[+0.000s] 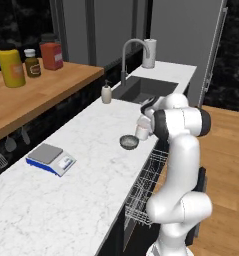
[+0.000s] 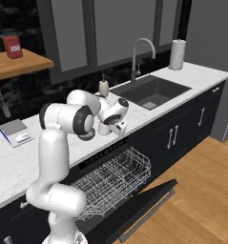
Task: Pick up the cup and bowl from the counter, place them in the dishwasher, and close the dishwasher door.
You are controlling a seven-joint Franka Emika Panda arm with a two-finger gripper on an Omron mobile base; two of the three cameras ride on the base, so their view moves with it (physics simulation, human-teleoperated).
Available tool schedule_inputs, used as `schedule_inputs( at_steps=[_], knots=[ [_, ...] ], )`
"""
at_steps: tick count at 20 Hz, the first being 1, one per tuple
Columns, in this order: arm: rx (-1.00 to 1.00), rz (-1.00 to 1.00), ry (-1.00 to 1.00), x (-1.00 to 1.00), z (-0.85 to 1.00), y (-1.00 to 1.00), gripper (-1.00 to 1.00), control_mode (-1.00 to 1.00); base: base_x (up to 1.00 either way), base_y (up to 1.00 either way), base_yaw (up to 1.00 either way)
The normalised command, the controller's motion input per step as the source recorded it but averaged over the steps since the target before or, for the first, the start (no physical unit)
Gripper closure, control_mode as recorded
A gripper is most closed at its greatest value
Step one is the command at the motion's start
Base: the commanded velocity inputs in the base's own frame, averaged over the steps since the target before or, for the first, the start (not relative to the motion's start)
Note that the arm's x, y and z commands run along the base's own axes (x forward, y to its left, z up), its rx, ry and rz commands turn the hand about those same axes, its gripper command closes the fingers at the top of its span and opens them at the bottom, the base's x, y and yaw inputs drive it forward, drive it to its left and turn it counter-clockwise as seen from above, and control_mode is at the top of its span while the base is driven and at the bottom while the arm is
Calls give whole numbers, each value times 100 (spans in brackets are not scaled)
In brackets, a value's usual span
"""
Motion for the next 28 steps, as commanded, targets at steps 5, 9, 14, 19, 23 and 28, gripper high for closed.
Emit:
schedule_inputs(
  at_steps=[5,9,14,19,23,28],
  knots=[
    [2,0,-8,-83,-9,-1,100,-100,0,0,0],
    [0,0,-32,-100,8,-12,100,-100,0,0,0],
    [1,-2,-33,-100,0,-24,100,-100,0,0,0],
    [0,-3,-6,-100,0,-4,100,-100,0,0,0],
    [0,0,8,-88,-5,-12,100,-100,0,0,0],
    [0,0,11,-49,-22,-16,100,-100,0,0,0]
  ],
)
